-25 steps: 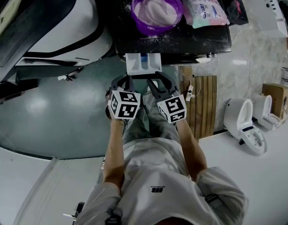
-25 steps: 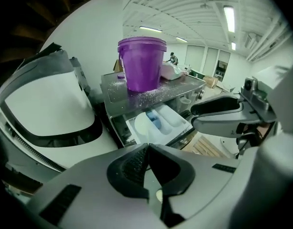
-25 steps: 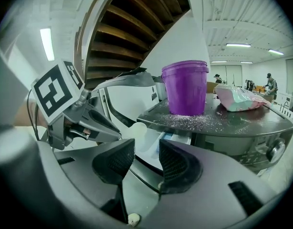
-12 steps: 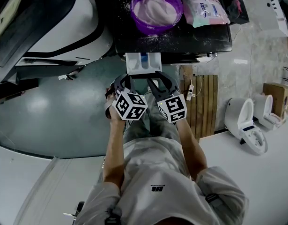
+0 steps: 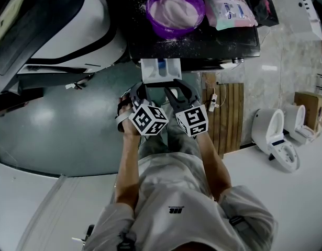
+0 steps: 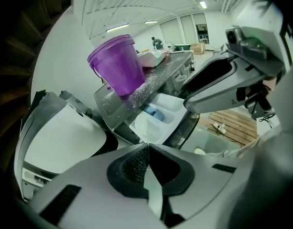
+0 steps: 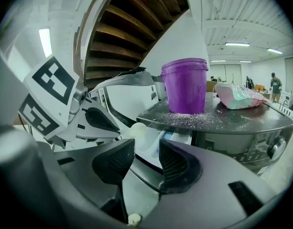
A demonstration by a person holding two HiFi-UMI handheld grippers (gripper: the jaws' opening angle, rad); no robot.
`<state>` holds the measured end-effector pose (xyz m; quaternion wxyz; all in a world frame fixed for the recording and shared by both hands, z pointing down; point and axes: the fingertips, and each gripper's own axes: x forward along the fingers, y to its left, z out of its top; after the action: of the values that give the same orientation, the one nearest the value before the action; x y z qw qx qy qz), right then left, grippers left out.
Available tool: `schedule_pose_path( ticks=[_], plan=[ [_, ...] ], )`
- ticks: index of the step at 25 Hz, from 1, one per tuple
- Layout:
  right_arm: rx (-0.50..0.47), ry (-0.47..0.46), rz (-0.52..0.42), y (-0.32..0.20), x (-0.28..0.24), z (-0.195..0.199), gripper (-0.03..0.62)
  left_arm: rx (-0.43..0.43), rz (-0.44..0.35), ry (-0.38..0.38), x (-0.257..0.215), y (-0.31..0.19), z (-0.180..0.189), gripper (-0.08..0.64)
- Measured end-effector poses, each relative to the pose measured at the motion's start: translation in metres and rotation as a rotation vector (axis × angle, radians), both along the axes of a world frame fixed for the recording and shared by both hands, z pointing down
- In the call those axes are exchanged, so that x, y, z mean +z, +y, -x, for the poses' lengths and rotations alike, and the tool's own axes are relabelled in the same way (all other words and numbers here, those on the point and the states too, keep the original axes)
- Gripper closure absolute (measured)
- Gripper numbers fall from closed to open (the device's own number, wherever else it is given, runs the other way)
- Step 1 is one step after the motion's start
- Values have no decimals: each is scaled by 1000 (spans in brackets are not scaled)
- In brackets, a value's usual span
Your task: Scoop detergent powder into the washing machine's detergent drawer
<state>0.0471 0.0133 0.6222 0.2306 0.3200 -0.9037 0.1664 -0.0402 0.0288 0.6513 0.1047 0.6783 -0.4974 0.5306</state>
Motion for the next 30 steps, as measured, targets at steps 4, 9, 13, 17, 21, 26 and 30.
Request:
schedule_pose_path(
  ticks=[4,9,13,17,21,26,30],
  plan=[
    [2,1,0,0,1,1,433,12,-1,-10,0,0,0,545],
    [6,-1,-2,-1,0,2,433,14,-14,-23,-3,-2,2,545],
    [9,0,-1,-2,1,3,433,13,-18,-20,1,-4,0,545],
    [11,2,-3,-2,0,4,433,16,-5,-26,1,-5,0,545],
    [15,2,-9,-5,-2,4,433,7,-9,-18,-3,-3,1,545],
    [17,13,-10,-6,-1,4,433,13,-1,-10,-2,-2,-1,545],
    [20,15,-15,-6,-2,4,433,-2,-1,7,-1,0,0,545]
  ],
)
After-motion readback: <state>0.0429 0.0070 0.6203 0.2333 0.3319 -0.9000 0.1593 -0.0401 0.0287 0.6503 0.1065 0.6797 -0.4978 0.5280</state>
